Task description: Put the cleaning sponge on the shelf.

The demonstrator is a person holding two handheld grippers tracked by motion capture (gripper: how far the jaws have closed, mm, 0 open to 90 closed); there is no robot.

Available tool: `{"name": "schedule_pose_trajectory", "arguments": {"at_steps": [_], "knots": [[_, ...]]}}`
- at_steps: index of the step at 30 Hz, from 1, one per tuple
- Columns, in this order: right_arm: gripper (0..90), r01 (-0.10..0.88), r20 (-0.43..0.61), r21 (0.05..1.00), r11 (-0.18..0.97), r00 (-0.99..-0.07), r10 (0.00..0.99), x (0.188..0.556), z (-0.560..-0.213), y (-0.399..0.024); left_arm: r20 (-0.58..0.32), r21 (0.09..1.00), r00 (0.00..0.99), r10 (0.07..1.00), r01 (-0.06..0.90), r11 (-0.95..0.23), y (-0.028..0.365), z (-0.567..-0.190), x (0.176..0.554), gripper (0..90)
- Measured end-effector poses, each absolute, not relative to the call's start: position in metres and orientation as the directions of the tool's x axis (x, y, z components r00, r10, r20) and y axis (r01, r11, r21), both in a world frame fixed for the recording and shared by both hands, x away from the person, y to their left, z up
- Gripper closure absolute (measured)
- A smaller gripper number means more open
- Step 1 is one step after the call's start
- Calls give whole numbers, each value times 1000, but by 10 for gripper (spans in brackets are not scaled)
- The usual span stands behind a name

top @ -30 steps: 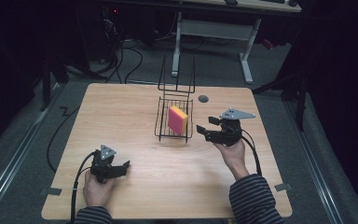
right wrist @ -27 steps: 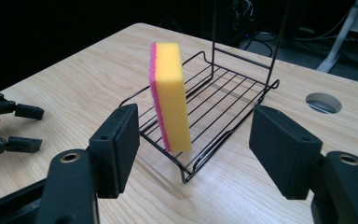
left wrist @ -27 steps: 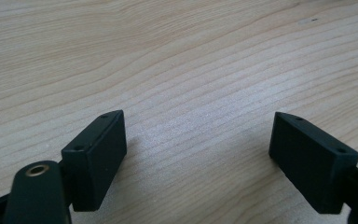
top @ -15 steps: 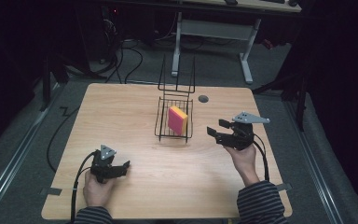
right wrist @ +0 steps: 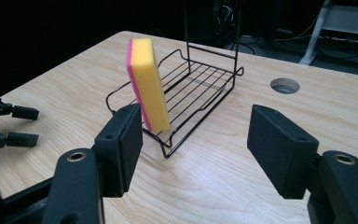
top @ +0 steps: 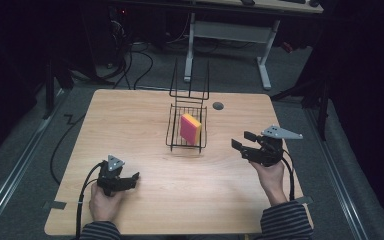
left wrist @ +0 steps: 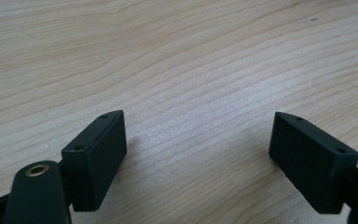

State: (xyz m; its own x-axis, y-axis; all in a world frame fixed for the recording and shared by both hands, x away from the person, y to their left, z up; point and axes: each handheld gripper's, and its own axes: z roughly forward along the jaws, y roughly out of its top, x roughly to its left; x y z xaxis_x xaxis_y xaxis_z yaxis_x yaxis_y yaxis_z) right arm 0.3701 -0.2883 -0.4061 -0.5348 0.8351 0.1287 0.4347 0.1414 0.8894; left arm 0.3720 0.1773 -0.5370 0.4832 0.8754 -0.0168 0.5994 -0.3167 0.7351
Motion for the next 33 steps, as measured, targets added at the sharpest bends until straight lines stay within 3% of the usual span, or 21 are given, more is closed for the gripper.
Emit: {"name": "schedule_pose_trajectory", "arguments": {"at_steps": [33], "knots": [[385, 423, 177, 906, 29, -440, 881, 335, -431, -339, -16, 735, 483, 876, 599, -317, 177, -537, 372, 194]]}}
